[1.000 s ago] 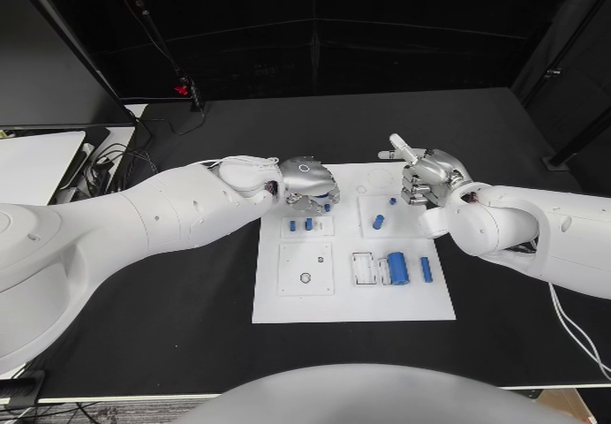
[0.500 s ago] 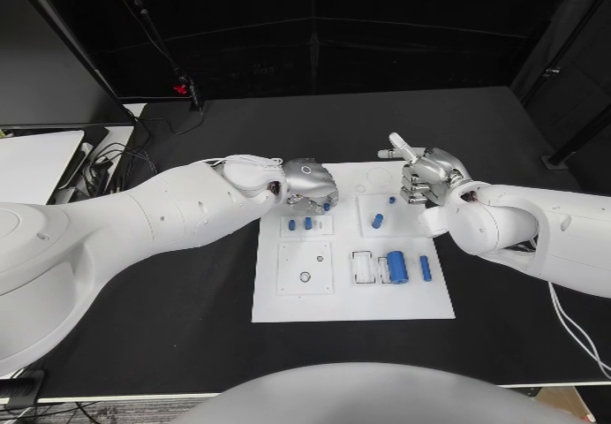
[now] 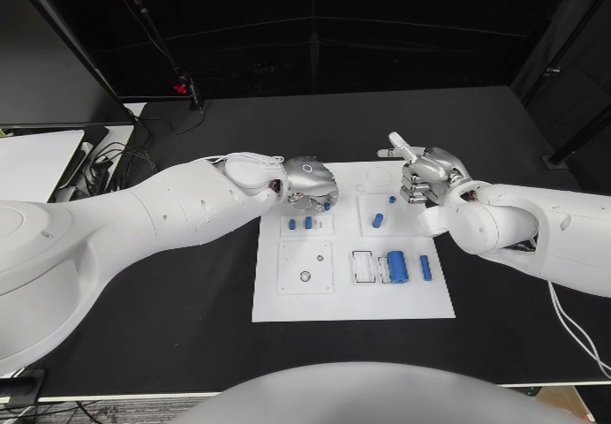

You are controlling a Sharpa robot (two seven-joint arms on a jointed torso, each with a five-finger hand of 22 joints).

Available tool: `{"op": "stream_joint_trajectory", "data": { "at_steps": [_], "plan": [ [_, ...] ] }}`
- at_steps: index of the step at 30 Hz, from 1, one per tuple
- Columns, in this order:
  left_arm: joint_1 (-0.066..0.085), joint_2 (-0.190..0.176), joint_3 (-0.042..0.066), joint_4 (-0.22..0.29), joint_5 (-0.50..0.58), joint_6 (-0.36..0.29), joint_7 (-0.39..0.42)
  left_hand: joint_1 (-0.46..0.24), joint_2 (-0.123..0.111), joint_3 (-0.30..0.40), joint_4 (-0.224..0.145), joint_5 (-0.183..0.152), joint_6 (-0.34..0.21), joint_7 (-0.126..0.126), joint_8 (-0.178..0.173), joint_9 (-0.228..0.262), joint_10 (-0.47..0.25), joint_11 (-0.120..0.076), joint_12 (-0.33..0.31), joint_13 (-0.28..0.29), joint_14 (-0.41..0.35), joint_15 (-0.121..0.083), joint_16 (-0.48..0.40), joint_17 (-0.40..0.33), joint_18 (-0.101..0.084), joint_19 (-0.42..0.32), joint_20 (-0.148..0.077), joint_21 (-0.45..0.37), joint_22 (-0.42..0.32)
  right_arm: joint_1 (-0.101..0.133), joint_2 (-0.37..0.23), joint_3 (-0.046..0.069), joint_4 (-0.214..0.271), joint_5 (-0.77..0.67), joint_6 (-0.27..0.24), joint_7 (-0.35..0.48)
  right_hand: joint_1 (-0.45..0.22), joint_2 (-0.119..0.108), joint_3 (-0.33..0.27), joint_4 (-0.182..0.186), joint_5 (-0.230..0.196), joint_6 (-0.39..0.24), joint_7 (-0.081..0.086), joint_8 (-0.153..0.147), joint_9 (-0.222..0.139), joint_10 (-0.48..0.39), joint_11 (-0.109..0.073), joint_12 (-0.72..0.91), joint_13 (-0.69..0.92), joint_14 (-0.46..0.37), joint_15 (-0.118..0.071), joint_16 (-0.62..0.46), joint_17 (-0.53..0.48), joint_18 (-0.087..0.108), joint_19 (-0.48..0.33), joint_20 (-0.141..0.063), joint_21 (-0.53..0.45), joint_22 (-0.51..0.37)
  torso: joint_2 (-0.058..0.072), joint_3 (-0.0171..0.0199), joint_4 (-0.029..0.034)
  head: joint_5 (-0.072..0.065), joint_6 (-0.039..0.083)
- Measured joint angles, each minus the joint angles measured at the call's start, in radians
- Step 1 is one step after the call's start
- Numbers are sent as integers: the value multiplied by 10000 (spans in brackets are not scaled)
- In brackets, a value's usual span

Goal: Assemble the parts on the task board

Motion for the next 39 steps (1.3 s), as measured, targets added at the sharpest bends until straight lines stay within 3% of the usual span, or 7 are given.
{"op": "stream_joint_trajectory", "data": {
  "at_steps": [6, 9, 16, 24, 32, 39],
  "plan": [
    [5, 16, 11, -14, -10, 28, -6, 0, 0, 189, 2, -44, 387, -79, 9, -27, 443, -51, -43, 0, -3, -13, 0, 0, 0, 0, -71, 0, 0, 0, 7, 0, 0, -2, 0, -15, 0, 0, 0, 0, 0, 0, 0, 0, 0, 0, 0, 0, 0, 0, 0, 0, -1, 1, 0, 0, 0, 0, -1, -1, 0, 9, -13],
    [12, 16, 18, -6, -10, 52, -6, -53, 53, 321, -15, -56, 670, -126, 123, -38, 753, -139, -75, 6, -2, -179, 0, 0, -1, 1, -71, 0, 0, 0, 8, 0, 2, -3, 0, -41, 40, 40, 0, 0, 0, 0, 0, 0, 0, 0, 0, 0, 0, 0, 0, 0, -1, 0, 0, 0, 0, 0, 0, 0, 2, 4, -29],
    [16, 9, 26, 5, -4, 64, 24, -116, 114, 459, -9, -57, 1176, -226, 275, -17, 1213, -213, -213, 34, -2, -252, 0, 0, 0, 3, -144, 0, 0, 0, 4, 0, 6, -4, 0, -108, 40, 40, 0, 0, 0, 33, 33, 0, 0, 0, 0, 0, 0, 0, 0, 0, -2, 1, 0, 0, 0, 0, -2, 1, 8, -3, -44],
    [-14, -67, 4, 6, -11, -207, 106, -373, 208, 647, 9, -81, 1211, -220, 312, -17, 1403, -259, -471, 8, 13, -307, 0, 0, 0, -34, -251, 0, 0, 0, -3, 0, -6, -4, -2, -184, 40, 40, 0, 0, 39, 33, 33, 0, 0, 0, 0, 0, 0, 0, 0, 0, -3, 1, 0, 0, 0, 0, -3, -2, 8, -21, -15],
    [-71, -279, -40, 145, -74, -970, 207, -539, 258, 778, -7, 1, 1223, -208, 310, -17, 1498, -246, -624, 8, 1, -319, 0, 0, 1, 0, -286, 0, 0, 0, 17, 0, -35, -4, -2, -245, 40, 40, 0, 0, 39, 33, 33, 0, 0, 0, 0, 0, 0, 0, 0, 0, -3, 0, 0, 0, 0, 0, -7, -3, 7, -19, 50],
    [94, -699, -34, 633, -7, -1494, 304, -616, 322, 857, 2, 1, 1223, -208, 196, -17, 1551, -194, -886, 9, -14, -262, 0, 0, 1, 0, -286, 0, 0, 0, 23, 0, -60, -5, 1, -285, 40, 40, 0, 0, 39, 33, 33, 0, 0, 0, 0, 0, 0, 0, 0, 0, -4, 1, 0, 0, 0, 0, -11, 5, 22, 7, 74]
  ]
}}
